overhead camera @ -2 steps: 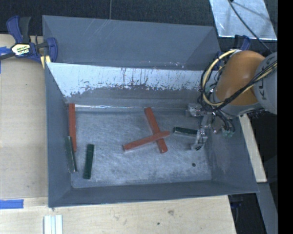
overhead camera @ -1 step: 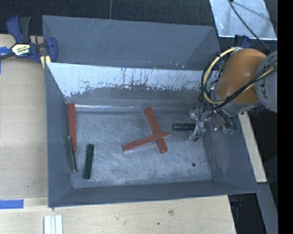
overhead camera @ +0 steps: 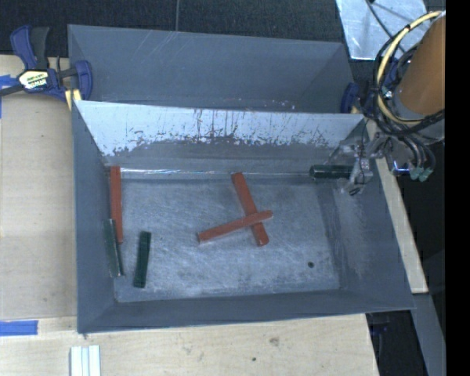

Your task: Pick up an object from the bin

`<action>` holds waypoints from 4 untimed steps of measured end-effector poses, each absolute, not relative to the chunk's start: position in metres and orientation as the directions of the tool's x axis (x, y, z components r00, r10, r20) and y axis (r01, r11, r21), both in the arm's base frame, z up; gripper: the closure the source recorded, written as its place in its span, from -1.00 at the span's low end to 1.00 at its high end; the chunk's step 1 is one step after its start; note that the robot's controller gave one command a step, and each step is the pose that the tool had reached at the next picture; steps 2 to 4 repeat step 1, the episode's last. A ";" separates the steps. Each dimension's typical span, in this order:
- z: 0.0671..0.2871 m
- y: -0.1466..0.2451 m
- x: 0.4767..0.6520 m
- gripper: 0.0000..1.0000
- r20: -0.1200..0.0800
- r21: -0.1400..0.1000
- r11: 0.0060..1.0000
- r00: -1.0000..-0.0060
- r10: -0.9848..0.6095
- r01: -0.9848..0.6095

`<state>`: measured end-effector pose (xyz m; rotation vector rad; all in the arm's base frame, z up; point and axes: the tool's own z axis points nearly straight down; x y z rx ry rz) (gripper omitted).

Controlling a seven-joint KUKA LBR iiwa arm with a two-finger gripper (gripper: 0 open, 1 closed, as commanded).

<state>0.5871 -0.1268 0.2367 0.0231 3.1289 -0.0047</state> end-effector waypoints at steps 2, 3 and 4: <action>0.211 -0.113 0.573 1.00 -0.001 0.000 0.999 -0.999 0.035 0.035; 0.211 -0.113 0.573 1.00 -0.001 0.000 0.999 -0.999 0.035 0.035; 0.211 -0.113 0.573 1.00 -0.001 0.000 0.999 -0.999 0.035 0.035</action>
Offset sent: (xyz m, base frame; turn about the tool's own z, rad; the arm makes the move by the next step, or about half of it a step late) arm -0.0139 0.0133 -0.0246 0.0205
